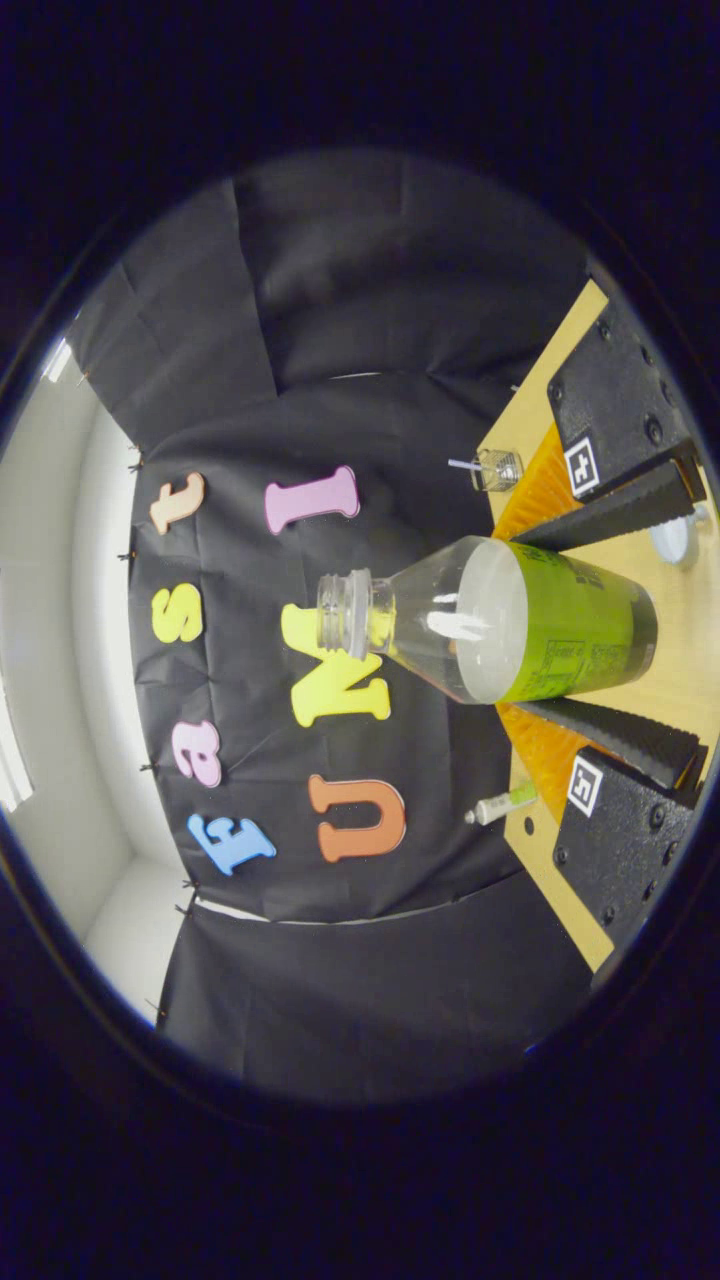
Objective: Take the bottle from table, then pour the juice into the cup, finally place the bottle on the coaster
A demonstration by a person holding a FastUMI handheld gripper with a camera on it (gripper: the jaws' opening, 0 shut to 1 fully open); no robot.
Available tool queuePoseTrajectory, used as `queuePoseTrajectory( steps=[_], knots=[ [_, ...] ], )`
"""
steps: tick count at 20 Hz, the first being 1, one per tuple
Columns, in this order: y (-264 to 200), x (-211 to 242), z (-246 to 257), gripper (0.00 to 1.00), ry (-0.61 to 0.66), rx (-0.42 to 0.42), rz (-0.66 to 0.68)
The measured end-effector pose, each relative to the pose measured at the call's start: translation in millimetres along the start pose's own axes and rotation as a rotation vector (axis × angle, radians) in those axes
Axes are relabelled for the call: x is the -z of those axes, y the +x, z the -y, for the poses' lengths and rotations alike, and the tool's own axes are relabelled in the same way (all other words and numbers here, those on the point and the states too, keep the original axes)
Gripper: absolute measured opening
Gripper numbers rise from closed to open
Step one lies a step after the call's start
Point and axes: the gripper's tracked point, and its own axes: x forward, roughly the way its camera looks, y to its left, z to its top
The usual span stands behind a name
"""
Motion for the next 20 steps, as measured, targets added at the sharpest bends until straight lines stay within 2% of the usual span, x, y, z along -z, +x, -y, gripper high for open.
queuePoseTrajectory(
  steps=[7,16,20],
  knots=[
    [50,52,0,0.80,-0.141,0.067,-0.025],
    [119,127,-17,0.80,-0.150,0.055,-0.062],
    [143,156,-17,0.80,-0.188,0.089,-0.078]
  ],
)
